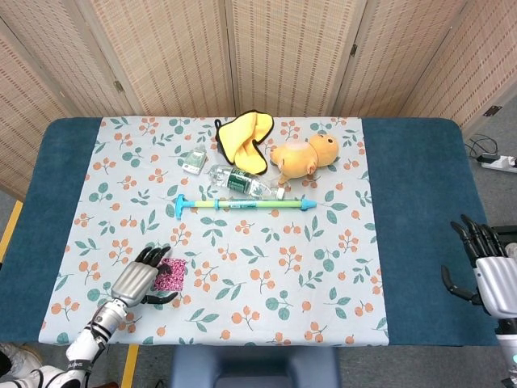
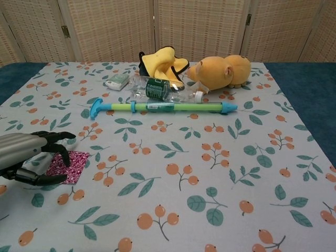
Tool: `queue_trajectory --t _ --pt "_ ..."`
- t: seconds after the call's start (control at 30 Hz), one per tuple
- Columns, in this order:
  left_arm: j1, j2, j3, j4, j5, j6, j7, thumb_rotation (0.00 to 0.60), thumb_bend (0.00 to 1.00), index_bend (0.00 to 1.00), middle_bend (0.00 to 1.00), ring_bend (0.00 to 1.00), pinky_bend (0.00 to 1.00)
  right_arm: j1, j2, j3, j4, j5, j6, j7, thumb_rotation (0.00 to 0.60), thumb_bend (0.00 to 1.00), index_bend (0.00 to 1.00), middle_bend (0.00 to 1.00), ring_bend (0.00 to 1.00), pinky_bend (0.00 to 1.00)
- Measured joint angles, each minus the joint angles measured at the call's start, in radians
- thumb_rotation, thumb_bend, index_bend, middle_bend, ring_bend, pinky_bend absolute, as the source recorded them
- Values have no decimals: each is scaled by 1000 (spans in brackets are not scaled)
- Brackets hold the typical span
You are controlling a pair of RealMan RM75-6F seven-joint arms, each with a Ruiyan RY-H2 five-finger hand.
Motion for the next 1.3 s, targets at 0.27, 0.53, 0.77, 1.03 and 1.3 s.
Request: queue_trajectory --t 0.27,0.53,0.77,1.03,1.3 --pt "32 56 21 1 -17 19 -7 165 263 361 0 0 0 0 -1 1 -1 -5 5 0 400 520 0 0 0 0" --pt "38 84 11 -55 9 62 -15 165 269 361 0 0 0 0 -4 -1 -1 -6 4 0 401 519 0 0 0 0" --pt "4 49 -6 -79 12 31 25 164 270 358 0 0 0 -4 -4 -1 7 0 5 9 399 519 0 0 0 0" --pt "-23 16 -23 -85 -22 -1 76 164 269 356 0 0 0 -7 -9 -1 22 8 2 24 401 520 0 0 0 0" --pt "-27 5 -17 -81 -51 -17 102 165 270 356 0 0 0 -7 -13 -1 29 10 -2 31 400 519 0 0 0 0"
